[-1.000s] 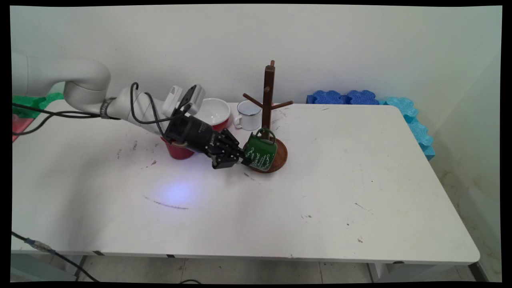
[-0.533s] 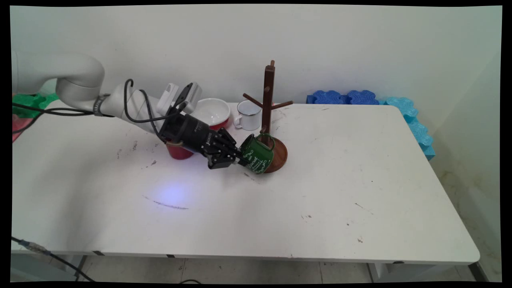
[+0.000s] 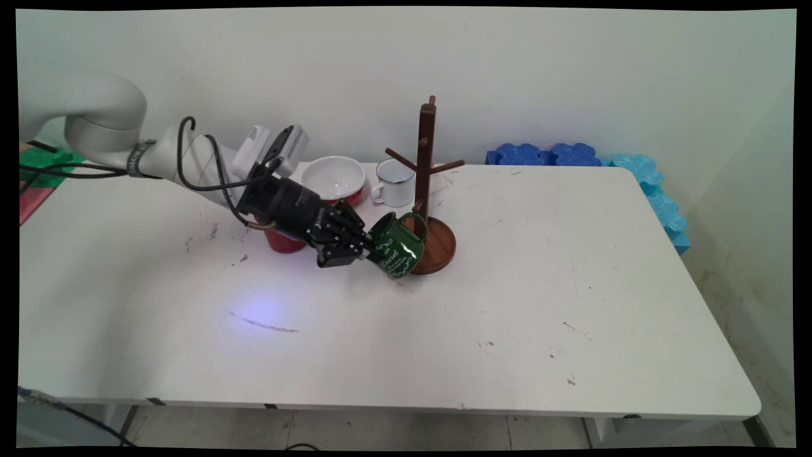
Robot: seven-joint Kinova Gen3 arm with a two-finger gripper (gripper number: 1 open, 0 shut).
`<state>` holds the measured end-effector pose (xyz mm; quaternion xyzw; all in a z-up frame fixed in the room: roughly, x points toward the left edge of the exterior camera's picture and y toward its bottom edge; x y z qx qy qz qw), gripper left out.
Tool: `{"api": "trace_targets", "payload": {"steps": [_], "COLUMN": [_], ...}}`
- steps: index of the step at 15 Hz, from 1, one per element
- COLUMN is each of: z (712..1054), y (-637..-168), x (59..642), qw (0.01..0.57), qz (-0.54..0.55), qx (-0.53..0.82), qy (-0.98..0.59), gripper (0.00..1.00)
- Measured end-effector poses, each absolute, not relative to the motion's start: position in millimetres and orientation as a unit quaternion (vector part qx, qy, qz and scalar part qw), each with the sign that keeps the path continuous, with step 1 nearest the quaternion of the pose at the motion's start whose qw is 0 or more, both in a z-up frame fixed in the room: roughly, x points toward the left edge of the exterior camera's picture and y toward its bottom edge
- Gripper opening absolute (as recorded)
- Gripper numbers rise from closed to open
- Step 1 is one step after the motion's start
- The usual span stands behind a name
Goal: Place the picked object on the table
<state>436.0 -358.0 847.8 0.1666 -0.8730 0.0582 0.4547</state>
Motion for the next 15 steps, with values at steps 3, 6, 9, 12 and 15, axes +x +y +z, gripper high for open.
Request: {"api": "trace_targets", "payload": {"steps": [3, 6, 9, 12, 15], "z": [854.5, 861.2, 867.4, 874.1, 881.7], "y": [-352.8, -347.2, -342.2, -337.4, -332.9], "x": [439.8, 445.1, 450.7, 455.9, 460.6], "qw": [0.448, 0.440, 0.431, 0.418, 0.400], "qz": [0.059, 0.061, 0.064, 0.069, 0.075], "qx": [0.165, 0.161, 0.158, 0.153, 0.147], "qy": [-0.877, -0.881, -0.886, -0.893, -0.901], "gripper": [0.00, 0.00, 0.00, 0.00, 0.00]}}
